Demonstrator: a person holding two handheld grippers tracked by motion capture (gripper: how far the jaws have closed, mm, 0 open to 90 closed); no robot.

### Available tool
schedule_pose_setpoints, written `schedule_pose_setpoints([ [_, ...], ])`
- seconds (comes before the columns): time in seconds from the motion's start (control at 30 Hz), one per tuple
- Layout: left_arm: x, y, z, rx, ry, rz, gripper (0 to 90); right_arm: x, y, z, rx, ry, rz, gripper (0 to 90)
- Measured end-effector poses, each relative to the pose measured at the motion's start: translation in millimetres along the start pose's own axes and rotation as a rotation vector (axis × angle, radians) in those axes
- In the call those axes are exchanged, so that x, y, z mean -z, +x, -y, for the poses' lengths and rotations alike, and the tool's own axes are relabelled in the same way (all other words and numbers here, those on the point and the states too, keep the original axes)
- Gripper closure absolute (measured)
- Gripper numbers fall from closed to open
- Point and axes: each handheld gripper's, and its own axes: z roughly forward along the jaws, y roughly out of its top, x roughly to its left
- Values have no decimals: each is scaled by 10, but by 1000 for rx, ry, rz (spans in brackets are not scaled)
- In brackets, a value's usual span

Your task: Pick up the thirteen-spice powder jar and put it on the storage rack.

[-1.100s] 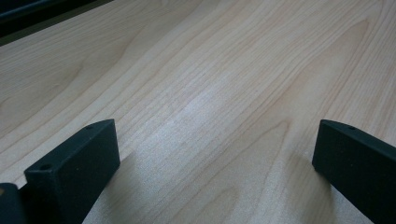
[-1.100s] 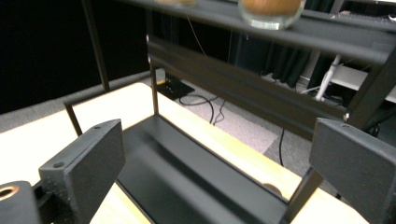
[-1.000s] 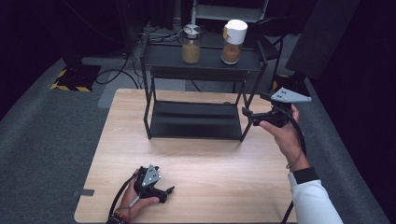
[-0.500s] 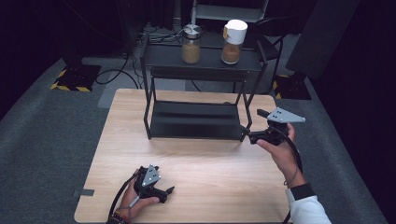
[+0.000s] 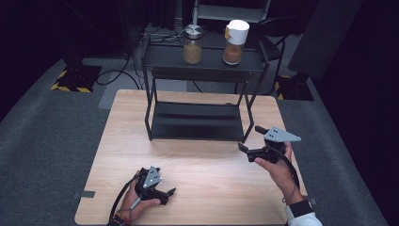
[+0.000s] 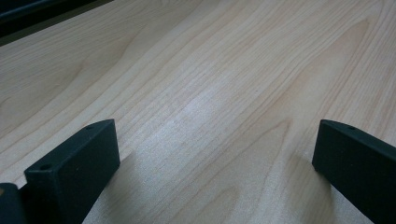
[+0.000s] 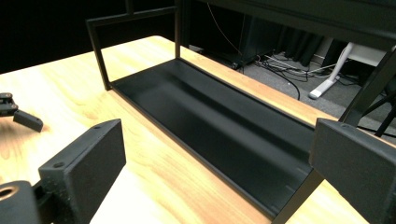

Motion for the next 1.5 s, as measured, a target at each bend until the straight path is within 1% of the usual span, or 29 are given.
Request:
schedule_pose_setpoints([
  [0.4, 0, 0, 0, 0, 0, 0, 1, 18, 136, 337, 14, 20, 2, 35],
  [0.63, 0, 0, 0, 0, 0, 0, 0, 14, 207, 517, 2, 68, 3, 35],
  [0.7, 0, 0, 0, 0, 0, 0, 1, 9, 223, 576, -8, 83, 0, 35],
  [0.87, 0, 0, 0, 0, 0, 0, 1, -20, 293, 646, 5, 150, 2, 35],
  [0.97, 0, 0, 0, 0, 0, 0, 1, -35, 340, 674, 17, 174, 6, 35],
  [1.13, 0, 0, 0, 0, 0, 0, 1, -54, 366, 753, 3, 188, -5, 37],
  [1.17, 0, 0, 0, 0, 0, 0, 0, -60, 371, 778, -7, 189, -7, 38],
  [1.33, 0, 0, 0, 0, 0, 0, 0, -82, 410, 874, -23, 215, -10, 38],
  [1.4, 0, 0, 0, 0, 0, 0, 1, -87, 433, 899, -17, 228, -2, 38],
  [1.5, 0, 0, 0, 0, 0, 0, 1, -87, 437, 940, -34, 237, -1, 39],
])
